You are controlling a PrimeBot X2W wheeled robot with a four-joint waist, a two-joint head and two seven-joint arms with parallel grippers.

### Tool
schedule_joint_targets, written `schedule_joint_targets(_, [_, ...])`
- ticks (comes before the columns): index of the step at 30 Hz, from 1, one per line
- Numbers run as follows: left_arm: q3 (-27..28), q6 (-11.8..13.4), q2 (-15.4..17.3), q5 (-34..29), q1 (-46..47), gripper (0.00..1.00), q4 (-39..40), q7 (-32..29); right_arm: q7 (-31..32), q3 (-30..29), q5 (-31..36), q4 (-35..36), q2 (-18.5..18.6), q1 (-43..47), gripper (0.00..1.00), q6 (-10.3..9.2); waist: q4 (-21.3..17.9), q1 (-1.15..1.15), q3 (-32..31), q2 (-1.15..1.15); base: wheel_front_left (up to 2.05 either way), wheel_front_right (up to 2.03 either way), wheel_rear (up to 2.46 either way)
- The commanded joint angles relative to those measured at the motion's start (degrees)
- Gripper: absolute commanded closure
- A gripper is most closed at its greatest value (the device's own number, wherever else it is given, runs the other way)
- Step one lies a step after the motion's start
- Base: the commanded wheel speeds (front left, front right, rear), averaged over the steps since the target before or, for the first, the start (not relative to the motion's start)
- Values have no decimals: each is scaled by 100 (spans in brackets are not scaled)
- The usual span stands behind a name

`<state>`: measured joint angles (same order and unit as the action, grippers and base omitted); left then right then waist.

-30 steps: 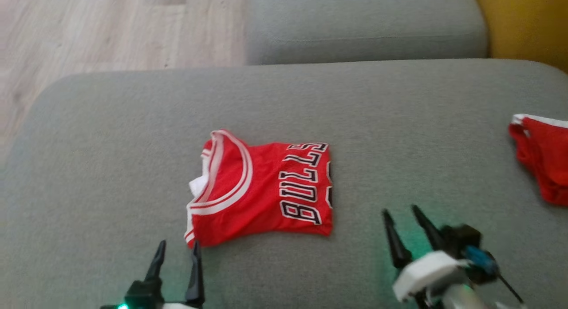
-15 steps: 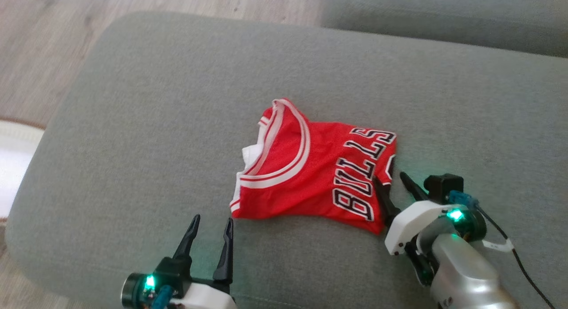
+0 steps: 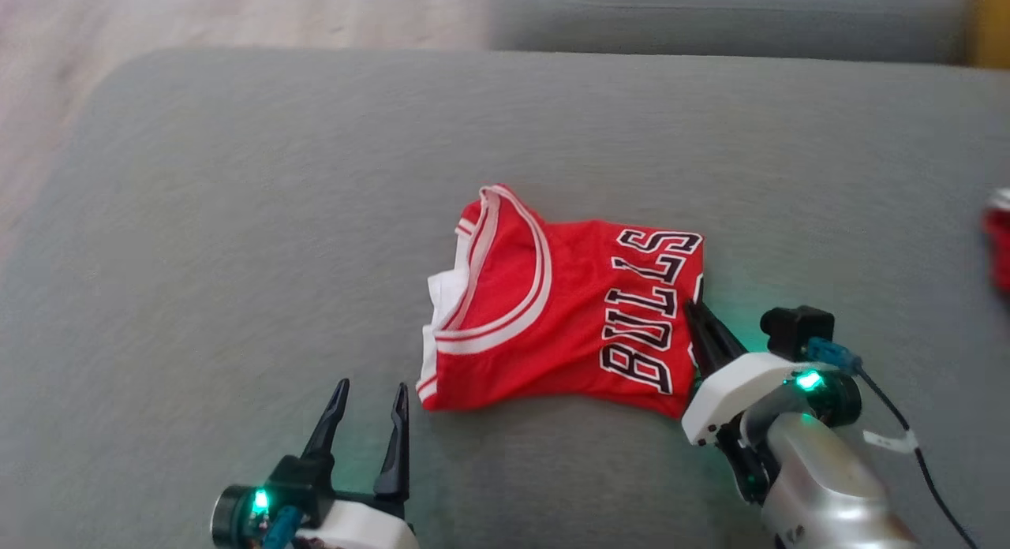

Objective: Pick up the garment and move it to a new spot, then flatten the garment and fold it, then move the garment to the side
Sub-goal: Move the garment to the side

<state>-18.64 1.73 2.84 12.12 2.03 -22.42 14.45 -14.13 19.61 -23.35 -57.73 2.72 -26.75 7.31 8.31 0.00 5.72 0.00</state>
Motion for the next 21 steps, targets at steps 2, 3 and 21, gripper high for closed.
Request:
schedule_joint_targets(2, [175,-28,4,34,136,0,192,55,-84,-26,-15,469,16,109,100,18,-1181,0,-233,0,0,0,0])
schedule_joint_targets(3, [169,-31,4,44,155,0,202,55,-84,-29,6,573,16,144,100,18,-1408,0,-233,0,0,0,0])
schedule_joint_targets(21, [-101,-10,4,249,358,0,263,55,-86,19,-46,1331,16,441,100,18,-3452,0,-145,0,0,0,0])
